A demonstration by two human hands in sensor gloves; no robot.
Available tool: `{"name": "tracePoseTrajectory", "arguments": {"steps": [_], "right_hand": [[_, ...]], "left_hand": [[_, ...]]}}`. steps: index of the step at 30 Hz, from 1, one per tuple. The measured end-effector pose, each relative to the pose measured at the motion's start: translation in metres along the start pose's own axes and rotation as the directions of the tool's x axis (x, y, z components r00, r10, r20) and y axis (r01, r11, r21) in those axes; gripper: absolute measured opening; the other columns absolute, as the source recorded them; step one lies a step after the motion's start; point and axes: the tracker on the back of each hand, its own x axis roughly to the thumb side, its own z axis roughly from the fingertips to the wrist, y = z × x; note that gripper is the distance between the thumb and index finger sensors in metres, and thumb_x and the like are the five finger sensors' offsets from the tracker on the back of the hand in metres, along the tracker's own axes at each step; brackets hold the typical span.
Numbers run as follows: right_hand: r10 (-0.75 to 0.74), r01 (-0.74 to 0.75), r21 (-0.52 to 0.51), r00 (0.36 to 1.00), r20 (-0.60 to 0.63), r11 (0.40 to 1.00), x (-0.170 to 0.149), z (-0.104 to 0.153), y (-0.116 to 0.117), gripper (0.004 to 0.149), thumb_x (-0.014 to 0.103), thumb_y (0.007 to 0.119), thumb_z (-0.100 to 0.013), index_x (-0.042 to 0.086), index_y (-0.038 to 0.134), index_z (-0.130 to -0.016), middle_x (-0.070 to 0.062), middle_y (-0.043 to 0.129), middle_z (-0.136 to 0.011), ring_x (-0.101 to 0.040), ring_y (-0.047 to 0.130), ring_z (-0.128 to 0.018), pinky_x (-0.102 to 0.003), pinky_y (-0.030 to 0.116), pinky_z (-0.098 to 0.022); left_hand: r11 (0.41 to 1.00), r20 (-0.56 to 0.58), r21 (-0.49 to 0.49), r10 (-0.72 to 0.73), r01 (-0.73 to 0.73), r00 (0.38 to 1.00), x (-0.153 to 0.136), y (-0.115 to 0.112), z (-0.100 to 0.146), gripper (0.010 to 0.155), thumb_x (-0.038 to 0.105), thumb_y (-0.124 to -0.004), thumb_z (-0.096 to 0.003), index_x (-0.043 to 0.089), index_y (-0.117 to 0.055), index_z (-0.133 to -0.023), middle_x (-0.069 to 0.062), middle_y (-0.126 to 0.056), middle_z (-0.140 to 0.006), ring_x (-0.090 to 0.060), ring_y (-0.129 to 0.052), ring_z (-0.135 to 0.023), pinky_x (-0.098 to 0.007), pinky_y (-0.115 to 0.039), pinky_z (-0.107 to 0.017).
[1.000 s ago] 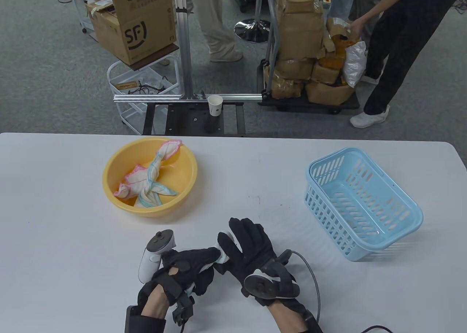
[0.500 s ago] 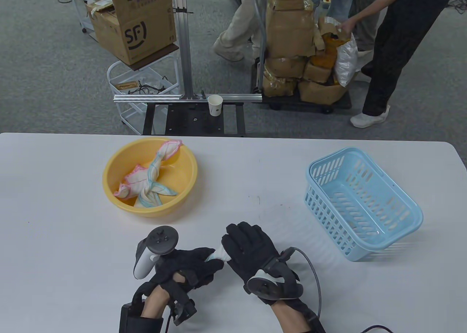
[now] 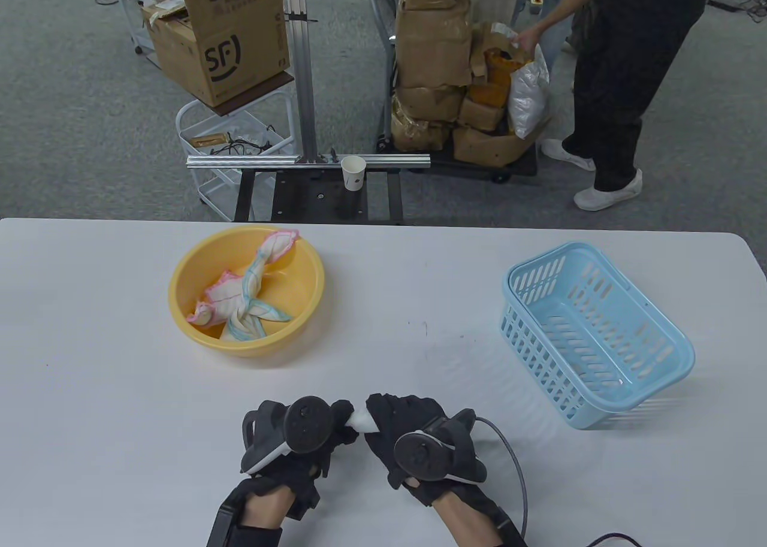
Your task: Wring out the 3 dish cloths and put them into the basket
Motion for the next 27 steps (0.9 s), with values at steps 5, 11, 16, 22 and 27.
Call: {"name": "tracePoseTrajectory", "arguments": {"steps": [5,11,16,22,27], "right_hand": [[-0.200,0.210,0.065,0.970,-0.139,0.975,-0.012,0.002,-0.002,0.057,0.039,0.099,-0.043,-0.002,0.087,-0.081,-0.021,0.105,-0.064,-0.035,0.109,-0.047,-0.055,0.087,-0.040],[-0.389,0.437,0.124,0.875,-0.287,0.891,-0.029,0.004,0.002,0.057,0.039,0.098,-0.043,-0.004,0.088,-0.079,-0.021,0.106,-0.061,-0.034,0.110,-0.043,-0.054,0.088,-0.037],[-0.520,0.593,0.127,0.775,-0.360,0.795,-0.041,0.005,0.006,0.057,0.039,0.098,-0.043,-0.005,0.088,-0.078,-0.021,0.107,-0.060,-0.034,0.111,-0.042,-0.054,0.088,-0.036],[-0.636,0.731,0.101,0.646,-0.422,0.675,-0.052,0.008,0.014,0.058,0.040,0.098,-0.044,-0.004,0.087,-0.080,-0.021,0.106,-0.062,-0.034,0.110,-0.044,-0.054,0.088,-0.038],[-0.648,0.738,0.100,0.642,-0.410,0.668,-0.054,0.009,0.017,0.063,0.039,0.094,-0.047,0.002,0.073,-0.093,-0.019,0.093,-0.078,-0.035,0.100,-0.061,-0.055,0.080,-0.049]], "left_hand": [[0.997,0.041,0.065,-0.049,0.046,0.998,0.007,0.000,0.002,0.056,0.041,-0.098,-0.0288,0.019,-0.097,-0.080,0.003,-0.110,-0.049,-0.022,-0.104,-0.025,-0.046,-0.087,-0.036],[0.991,0.083,0.108,-0.091,0.082,0.992,0.013,-0.003,0.003,0.055,0.041,-0.098,-0.0285,0.020,-0.098,-0.079,0.004,-0.111,-0.050,-0.022,-0.105,-0.026,-0.046,-0.087,-0.037],[0.985,0.107,0.151,-0.101,0.084,0.989,0.016,0.001,0.005,0.054,0.042,-0.099,-0.0278,0.021,-0.099,-0.078,0.004,-0.111,-0.050,-0.022,-0.105,-0.027,-0.046,-0.087,-0.037],[0.983,0.110,0.174,-0.083,0.063,0.991,0.016,0.003,0.007,0.056,0.042,-0.097,-0.0292,0.020,-0.095,-0.081,0.004,-0.109,-0.052,-0.022,-0.105,-0.030,-0.046,-0.087,-0.039],[0.986,0.073,0.161,-0.049,0.037,0.996,0.011,0.003,0.009,0.062,0.047,-0.096,-0.0328,0.019,-0.088,-0.087,0.003,-0.105,-0.063,-0.023,-0.105,-0.043,-0.048,-0.085,-0.047]]}}
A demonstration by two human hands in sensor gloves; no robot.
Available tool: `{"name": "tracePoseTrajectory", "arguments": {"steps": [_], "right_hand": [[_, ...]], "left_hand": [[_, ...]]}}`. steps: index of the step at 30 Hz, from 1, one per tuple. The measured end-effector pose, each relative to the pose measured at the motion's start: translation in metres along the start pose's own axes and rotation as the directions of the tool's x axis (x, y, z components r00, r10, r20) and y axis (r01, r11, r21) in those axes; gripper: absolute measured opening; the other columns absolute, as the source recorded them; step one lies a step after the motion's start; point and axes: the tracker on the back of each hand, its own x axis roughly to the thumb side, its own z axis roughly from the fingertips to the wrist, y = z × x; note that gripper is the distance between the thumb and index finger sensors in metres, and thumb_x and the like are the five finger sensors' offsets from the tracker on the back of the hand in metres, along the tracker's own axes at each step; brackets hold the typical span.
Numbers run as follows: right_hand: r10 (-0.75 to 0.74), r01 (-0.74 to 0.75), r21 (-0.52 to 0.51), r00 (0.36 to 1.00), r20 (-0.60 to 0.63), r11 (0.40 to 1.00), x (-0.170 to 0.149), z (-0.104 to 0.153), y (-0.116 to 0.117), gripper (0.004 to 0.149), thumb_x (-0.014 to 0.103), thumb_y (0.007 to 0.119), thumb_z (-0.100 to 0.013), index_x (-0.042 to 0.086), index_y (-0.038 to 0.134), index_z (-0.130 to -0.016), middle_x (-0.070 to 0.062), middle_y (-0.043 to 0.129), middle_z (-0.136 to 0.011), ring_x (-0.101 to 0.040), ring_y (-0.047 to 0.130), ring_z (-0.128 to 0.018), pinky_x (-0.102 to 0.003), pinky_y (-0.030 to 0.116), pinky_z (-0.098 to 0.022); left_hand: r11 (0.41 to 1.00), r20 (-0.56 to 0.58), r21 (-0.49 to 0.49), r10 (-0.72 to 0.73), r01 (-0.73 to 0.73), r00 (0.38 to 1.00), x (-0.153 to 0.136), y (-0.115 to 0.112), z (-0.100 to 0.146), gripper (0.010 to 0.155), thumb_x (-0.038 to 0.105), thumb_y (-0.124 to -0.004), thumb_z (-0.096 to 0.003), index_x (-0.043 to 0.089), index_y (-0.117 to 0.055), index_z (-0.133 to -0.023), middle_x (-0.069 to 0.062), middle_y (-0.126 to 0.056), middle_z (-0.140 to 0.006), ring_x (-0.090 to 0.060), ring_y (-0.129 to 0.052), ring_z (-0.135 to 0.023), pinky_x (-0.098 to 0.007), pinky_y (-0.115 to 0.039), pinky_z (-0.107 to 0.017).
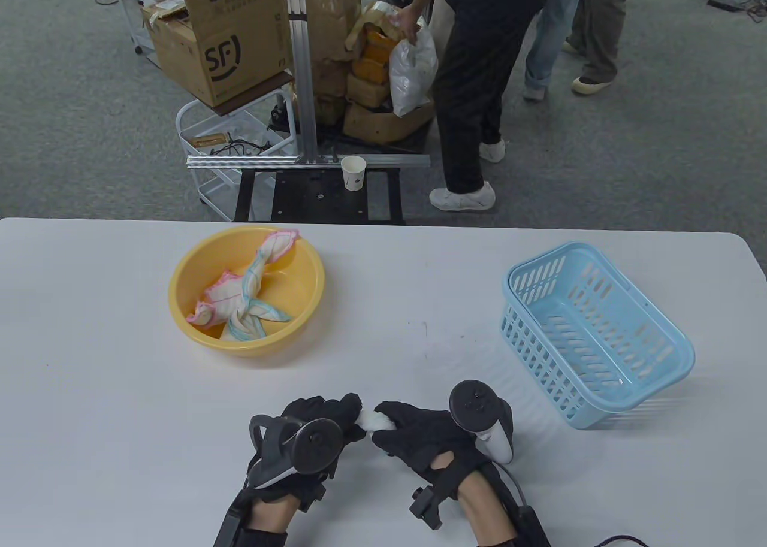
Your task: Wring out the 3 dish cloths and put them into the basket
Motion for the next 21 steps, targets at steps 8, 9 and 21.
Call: {"name": "tracePoseTrajectory", "arguments": {"steps": [8,9,21], "right_hand": [[-0.003,0.027,-0.220,0.994,0.111,0.975,0.006,0.006,-0.014,0.063,0.038,0.092,-0.048,0.007,0.069,-0.097,-0.018,0.087,-0.083,-0.034,0.094,-0.066,-0.056,0.076,-0.053],[-0.004,0.032,-0.231,0.993,0.118,0.972,0.007,0.006,-0.015,0.063,0.038,0.092,-0.047,0.006,0.069,-0.097,-0.019,0.087,-0.082,-0.035,0.094,-0.066,-0.057,0.076,-0.053],[0.270,-0.109,-0.590,0.943,0.192,0.800,0.047,0.035,-0.063,0.060,0.036,0.090,-0.049,0.009,0.068,-0.098,-0.018,0.084,-0.089,-0.040,0.089,-0.075,-0.060,0.072,-0.058]], "left_hand": [[0.993,-0.062,0.003,0.117,-0.117,0.991,-0.011,0.002,0.002,0.066,0.055,-0.091,-0.0384,0.020,-0.080,-0.093,0.003,-0.100,-0.072,-0.025,-0.103,-0.053,-0.050,-0.081,-0.053],[0.993,-0.065,0.008,0.117,-0.117,0.991,-0.012,0.002,0.002,0.066,0.055,-0.091,-0.0384,0.020,-0.080,-0.093,0.003,-0.100,-0.072,-0.025,-0.103,-0.053,-0.049,-0.081,-0.053],[0.969,-0.165,0.087,0.244,-0.233,0.956,-0.041,0.008,0.008,0.064,0.055,-0.087,-0.0395,0.020,-0.081,-0.092,0.003,-0.100,-0.072,-0.025,-0.103,-0.053,-0.050,-0.081,-0.053]]}}
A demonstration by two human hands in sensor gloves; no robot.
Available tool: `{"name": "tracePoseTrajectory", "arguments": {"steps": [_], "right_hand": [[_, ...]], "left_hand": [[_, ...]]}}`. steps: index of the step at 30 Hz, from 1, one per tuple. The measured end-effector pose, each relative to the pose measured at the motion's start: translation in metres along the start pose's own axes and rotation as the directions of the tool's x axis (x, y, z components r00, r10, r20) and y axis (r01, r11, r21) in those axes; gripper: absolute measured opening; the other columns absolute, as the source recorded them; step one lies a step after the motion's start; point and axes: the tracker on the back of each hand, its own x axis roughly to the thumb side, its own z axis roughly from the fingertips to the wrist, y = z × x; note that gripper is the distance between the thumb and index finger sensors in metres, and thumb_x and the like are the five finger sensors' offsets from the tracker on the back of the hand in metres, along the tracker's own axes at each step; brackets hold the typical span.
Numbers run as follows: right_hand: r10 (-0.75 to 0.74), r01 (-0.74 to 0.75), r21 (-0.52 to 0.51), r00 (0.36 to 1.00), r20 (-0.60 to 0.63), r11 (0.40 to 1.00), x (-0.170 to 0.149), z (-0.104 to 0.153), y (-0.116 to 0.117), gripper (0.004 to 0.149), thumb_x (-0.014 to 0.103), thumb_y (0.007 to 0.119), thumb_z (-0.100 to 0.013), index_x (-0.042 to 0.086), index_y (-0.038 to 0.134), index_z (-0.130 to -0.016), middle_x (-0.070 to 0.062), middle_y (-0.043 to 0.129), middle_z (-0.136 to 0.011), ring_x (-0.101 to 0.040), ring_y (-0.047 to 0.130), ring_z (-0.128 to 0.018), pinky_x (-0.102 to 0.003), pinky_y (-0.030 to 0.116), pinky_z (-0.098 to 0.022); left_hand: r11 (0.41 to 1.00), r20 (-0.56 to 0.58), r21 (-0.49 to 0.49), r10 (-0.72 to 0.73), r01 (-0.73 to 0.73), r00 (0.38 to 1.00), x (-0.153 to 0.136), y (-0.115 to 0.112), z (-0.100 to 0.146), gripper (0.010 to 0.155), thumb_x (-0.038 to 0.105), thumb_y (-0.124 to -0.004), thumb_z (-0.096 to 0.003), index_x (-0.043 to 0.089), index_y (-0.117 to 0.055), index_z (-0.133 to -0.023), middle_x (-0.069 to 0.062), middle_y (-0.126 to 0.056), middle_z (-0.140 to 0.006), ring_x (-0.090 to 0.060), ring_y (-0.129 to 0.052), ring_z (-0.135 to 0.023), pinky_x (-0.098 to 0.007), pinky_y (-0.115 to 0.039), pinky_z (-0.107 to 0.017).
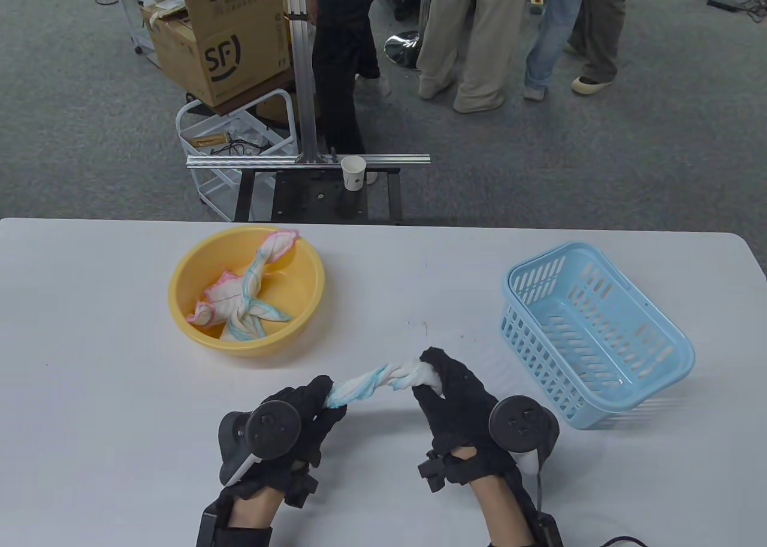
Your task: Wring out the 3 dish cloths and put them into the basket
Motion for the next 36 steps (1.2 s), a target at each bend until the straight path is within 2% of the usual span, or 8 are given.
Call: {"name": "tracePoseTrajectory", "arguments": {"steps": [6,11,14,19,22,24,27,36], "right_hand": [[0.023,-0.047,-0.204,0.993,-0.119,0.978,-0.001,-0.014,-0.050,0.060,0.036,0.089,-0.050,0.010,0.068,-0.099,-0.018,0.084,-0.090,-0.043,0.085,-0.079,-0.062,0.068,-0.060],[0.094,-0.192,-0.363,0.958,-0.271,0.912,-0.001,-0.024,-0.096,0.061,0.037,0.088,-0.050,0.008,0.065,-0.100,-0.020,0.082,-0.090,-0.044,0.083,-0.080,-0.064,0.065,-0.062],[0.150,-0.304,-0.397,0.916,-0.373,0.866,-0.005,-0.028,-0.117,0.062,0.038,0.087,-0.051,0.008,0.064,-0.100,-0.020,0.080,-0.091,-0.044,0.079,-0.082,-0.065,0.061,-0.064],[0.154,-0.436,-0.387,0.802,-0.578,0.813,-0.024,-0.026,-0.139,0.063,0.039,0.085,-0.052,0.009,0.061,-0.102,-0.020,0.077,-0.094,-0.047,0.065,-0.092,-0.069,0.049,-0.069],[0.195,-0.529,-0.335,0.714,-0.673,0.780,-0.037,-0.021,-0.146,0.065,0.041,0.084,-0.053,0.009,0.058,-0.103,-0.021,0.073,-0.097,-0.048,0.058,-0.096,-0.070,0.042,-0.070],[0.227,-0.575,-0.272,0.648,-0.727,0.772,-0.046,-0.015,-0.149,0.069,0.044,0.083,-0.053,0.008,0.053,-0.104,-0.022,0.067,-0.100,-0.049,0.052,-0.098,-0.071,0.039,-0.070],[0.302,-0.595,-0.105,0.543,-0.784,0.797,-0.057,-0.008,-0.148,0.073,0.051,0.080,-0.054,0.010,0.050,-0.106,-0.023,0.062,-0.105,-0.051,0.045,-0.102,-0.072,0.035,-0.070],[0.381,-0.617,-0.096,0.594,-0.708,0.781,-0.044,-0.012,-0.142,0.067,0.053,0.080,-0.053,0.013,0.061,-0.104,-0.022,0.069,-0.103,-0.051,0.050,-0.101,-0.072,0.038,-0.070]], "left_hand": [[1.000,0.008,-0.009,0.022,-0.022,1.000,0.002,-0.002,-0.001,0.063,0.055,-0.087,-0.0399,0.020,-0.081,-0.092,0.003,-0.101,-0.072,-0.025,-0.103,-0.053,-0.050,-0.081,-0.053],[0.999,0.002,-0.024,0.043,-0.043,0.999,0.001,-0.005,-0.001,0.062,0.055,-0.087,-0.0403,0.020,-0.082,-0.092,0.003,-0.101,-0.071,-0.026,-0.103,-0.052,-0.050,-0.081,-0.053],[0.998,0.001,-0.031,0.055,-0.055,0.998,0.001,-0.006,-0.001,0.063,0.055,-0.087,-0.0402,0.019,-0.082,-0.091,0.003,-0.101,-0.071,-0.025,-0.103,-0.052,-0.050,-0.081,-0.053],[0.996,0.001,-0.046,0.083,-0.083,0.997,0.001,-0.008,-0.001,0.063,0.055,-0.086,-0.0403,0.019,-0.083,-0.091,0.002,-0.102,-0.070,-0.026,-0.104,-0.051,-0.050,-0.082,-0.052],[0.994,-0.001,-0.050,0.094,-0.094,0.996,0.001,-0.007,-0.001,0.062,0.055,-0.086,-0.0407,0.019,-0.083,-0.091,0.002,-0.102,-0.070,-0.026,-0.104,-0.051,-0.050,-0.082,-0.052],[0.993,-0.004,-0.050,0.104,-0.104,0.995,0.001,-0.007,-0.002,0.062,0.055,-0.086,-0.0410,0.019,-0.083,-0.091,0.002,-0.102,-0.070,-0.026,-0.104,-0.051,-0.050,-0.082,-0.052],[0.992,-0.009,-0.052,0.116,-0.116,0.993,0.000,-0.007,-0.002,0.062,0.055,-0.086,-0.0411,0.018,-0.083,-0.091,0.002,-0.102,-0.070,-0.026,-0.104,-0.051,-0.050,-0.082,-0.052],[0.989,-0.020,-0.078,0.126,-0.127,0.992,-0.002,-0.012,-0.002,0.062,0.055,-0.085,-0.0413,0.018,-0.083,-0.091,0.001,-0.102,-0.070,-0.027,-0.104,-0.051,-0.050,-0.082,-0.052]]}}
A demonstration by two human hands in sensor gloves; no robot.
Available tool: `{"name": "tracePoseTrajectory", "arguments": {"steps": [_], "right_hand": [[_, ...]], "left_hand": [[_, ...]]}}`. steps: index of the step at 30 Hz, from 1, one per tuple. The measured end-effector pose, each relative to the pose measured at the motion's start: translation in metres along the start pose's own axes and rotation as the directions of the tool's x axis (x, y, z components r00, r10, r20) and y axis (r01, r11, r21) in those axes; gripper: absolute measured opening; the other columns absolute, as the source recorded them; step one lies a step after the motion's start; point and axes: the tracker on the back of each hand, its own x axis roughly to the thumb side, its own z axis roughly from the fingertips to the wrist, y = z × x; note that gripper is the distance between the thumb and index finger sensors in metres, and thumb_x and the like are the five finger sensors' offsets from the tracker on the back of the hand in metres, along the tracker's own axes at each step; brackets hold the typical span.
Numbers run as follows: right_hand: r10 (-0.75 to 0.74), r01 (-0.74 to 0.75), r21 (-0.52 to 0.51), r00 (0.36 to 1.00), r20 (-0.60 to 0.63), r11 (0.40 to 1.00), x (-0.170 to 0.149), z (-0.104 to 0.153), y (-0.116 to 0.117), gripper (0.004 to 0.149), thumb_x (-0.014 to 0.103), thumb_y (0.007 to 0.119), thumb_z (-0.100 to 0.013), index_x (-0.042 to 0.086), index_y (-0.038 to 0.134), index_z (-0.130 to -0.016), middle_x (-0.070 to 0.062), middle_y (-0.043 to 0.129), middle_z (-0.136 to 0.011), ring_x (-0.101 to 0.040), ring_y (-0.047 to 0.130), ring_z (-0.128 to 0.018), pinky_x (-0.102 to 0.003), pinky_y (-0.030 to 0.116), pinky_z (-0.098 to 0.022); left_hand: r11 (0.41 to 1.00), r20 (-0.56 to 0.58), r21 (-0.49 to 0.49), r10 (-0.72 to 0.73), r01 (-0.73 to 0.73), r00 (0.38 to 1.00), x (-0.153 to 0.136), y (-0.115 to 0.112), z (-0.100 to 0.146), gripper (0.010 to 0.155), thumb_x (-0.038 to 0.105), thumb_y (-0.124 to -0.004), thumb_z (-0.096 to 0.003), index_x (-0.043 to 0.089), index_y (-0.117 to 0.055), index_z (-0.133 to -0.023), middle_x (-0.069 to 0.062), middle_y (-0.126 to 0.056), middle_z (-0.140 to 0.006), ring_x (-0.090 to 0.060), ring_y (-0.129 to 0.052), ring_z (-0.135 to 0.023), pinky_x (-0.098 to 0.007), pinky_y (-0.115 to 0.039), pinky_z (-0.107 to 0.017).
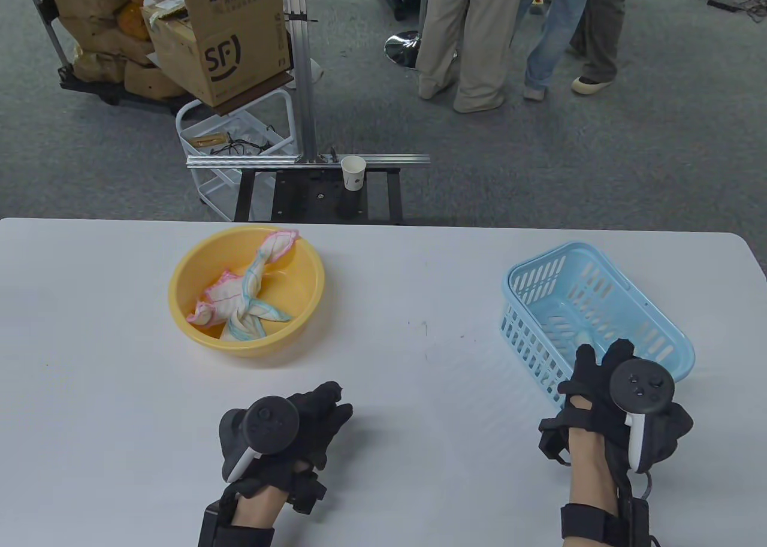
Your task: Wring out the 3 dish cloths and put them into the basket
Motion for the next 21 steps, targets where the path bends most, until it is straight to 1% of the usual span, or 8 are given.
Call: {"name": "tracePoseTrajectory", "arguments": {"steps": [2,5,11,13,16,21], "right_hand": [[-0.010,0.010,0.005,0.999,0.036,1.000,0.009,0.002,0.000,0.068,0.053,0.080,-0.053,0.013,0.061,-0.104,-0.022,0.068,-0.103,-0.051,0.051,-0.101,-0.072,0.038,-0.070],[-0.008,0.007,0.007,0.992,0.125,1.000,0.027,0.009,0.004,0.068,0.054,0.079,-0.053,0.013,0.061,-0.104,-0.022,0.069,-0.103,-0.051,0.052,-0.101,-0.072,0.039,-0.070],[0.030,-0.034,0.006,0.939,0.344,0.999,0.065,0.034,0.023,0.068,0.055,0.078,-0.053,0.012,0.061,-0.104,-0.022,0.070,-0.102,-0.051,0.054,-0.100,-0.072,0.042,-0.069],[0.028,-0.032,0.001,0.905,0.424,0.999,0.077,0.046,0.033,0.068,0.055,0.078,-0.053,0.012,0.061,-0.104,-0.021,0.070,-0.102,-0.051,0.056,-0.099,-0.072,0.043,-0.069],[0.017,-0.030,0.018,0.867,0.498,0.999,0.088,0.061,0.048,0.069,0.056,0.077,-0.053,0.012,0.061,-0.104,-0.021,0.070,-0.102,-0.051,0.057,-0.099,-0.072,0.044,-0.069],[0.011,-0.062,0.064,0.794,0.608,0.996,0.100,0.089,0.079,0.070,0.057,0.077,-0.053,0.013,0.059,-0.105,-0.021,0.067,-0.105,-0.050,0.057,-0.099,-0.072,0.045,-0.069]], "left_hand": [[1.000,-0.003,-0.004,0.000,0.000,1.000,0.000,0.000,0.000,0.062,0.055,-0.086,-0.0413,0.018,-0.083,-0.091,0.001,-0.102,-0.070,-0.027,-0.104,-0.051,-0.050,-0.082,-0.052],[1.000,-0.006,-0.004,-0.009,0.009,1.000,0.000,0.000,0.000,0.062,0.055,-0.085,-0.0413,0.018,-0.083,-0.092,0.001,-0.102,-0.071,-0.027,-0.104,-0.052,-0.050,-0.082,-0.052],[0.999,-0.029,-0.010,-0.032,0.032,0.999,-0.002,0.001,0.000,0.065,0.055,-0.085,-0.0416,0.018,-0.080,-0.094,0.001,-0.101,-0.074,-0.028,-0.104,-0.055,-0.051,-0.081,-0.054],[0.999,-0.040,-0.013,-0.041,0.041,0.998,-0.005,0.000,0.000,0.066,0.055,-0.085,-0.0415,0.018,-0.080,-0.095,0.001,-0.101,-0.075,-0.028,-0.104,-0.056,-0.051,-0.081,-0.054],[0.998,-0.062,-0.012,-0.055,0.054,0.997,-0.008,0.001,-0.001,0.067,0.056,-0.085,-0.0416,0.019,-0.077,-0.097,0.000,-0.099,-0.078,-0.028,-0.103,-0.060,-0.052,-0.080,-0.056],[0.995,-0.107,-0.007,-0.096,0.096,0.990,-0.015,0.003,-0.001,0.072,0.057,-0.084,-0.0421,0.022,-0.068,-0.103,0.001,-0.090,-0.089,-0.029,-0.098,-0.073,-0.053,-0.076,-0.061]]}}
